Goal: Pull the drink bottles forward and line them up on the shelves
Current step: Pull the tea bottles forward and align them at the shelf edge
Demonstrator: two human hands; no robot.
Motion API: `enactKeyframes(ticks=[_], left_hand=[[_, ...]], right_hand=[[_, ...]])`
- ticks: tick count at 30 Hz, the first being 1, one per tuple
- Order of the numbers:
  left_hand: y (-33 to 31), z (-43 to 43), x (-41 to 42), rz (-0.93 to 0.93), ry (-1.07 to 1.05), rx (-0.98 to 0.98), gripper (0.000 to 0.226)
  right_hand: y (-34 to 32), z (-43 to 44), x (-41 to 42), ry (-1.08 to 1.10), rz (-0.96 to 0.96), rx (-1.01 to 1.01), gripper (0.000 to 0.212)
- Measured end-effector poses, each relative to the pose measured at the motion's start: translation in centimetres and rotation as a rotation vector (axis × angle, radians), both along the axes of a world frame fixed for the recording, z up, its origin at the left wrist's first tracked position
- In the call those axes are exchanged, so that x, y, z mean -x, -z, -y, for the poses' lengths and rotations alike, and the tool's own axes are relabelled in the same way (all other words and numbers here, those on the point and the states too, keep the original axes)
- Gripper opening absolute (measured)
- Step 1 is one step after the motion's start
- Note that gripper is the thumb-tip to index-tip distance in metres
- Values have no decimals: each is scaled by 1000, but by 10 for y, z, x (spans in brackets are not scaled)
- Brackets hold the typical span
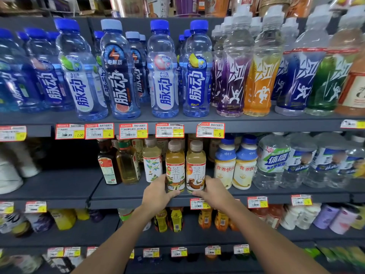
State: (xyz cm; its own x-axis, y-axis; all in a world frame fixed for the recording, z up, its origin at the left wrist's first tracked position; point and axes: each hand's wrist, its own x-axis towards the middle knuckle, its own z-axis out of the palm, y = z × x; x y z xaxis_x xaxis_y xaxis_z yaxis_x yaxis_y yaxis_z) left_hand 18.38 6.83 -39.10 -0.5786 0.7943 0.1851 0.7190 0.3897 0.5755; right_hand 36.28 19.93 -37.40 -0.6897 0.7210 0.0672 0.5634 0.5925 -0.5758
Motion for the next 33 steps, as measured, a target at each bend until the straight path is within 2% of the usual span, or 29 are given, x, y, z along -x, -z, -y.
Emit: enactKeyframes(ticks=[2,8,12,18,27,33], left_hand=[[0,0,0,1,-10,4,54],[2,1,-2,-10,15,6,57],[0,0,-2,-39,27,27,59],[-4,1,3,-54,92,37,75],[-3,-4,7,0,88,41,67],[-3,-6,8,-47,95,60,68]], right_hand=[[0,-1,-1,5,-17,27,58],[1,0,-8,25,-35,31,55],[0,-2,-11,65,45,-7,49],[0,-7,-16,51,73,-37,47],[0,-10,-19,51,112,-44,42],[1,-10,-18,49,154,-114,40]])
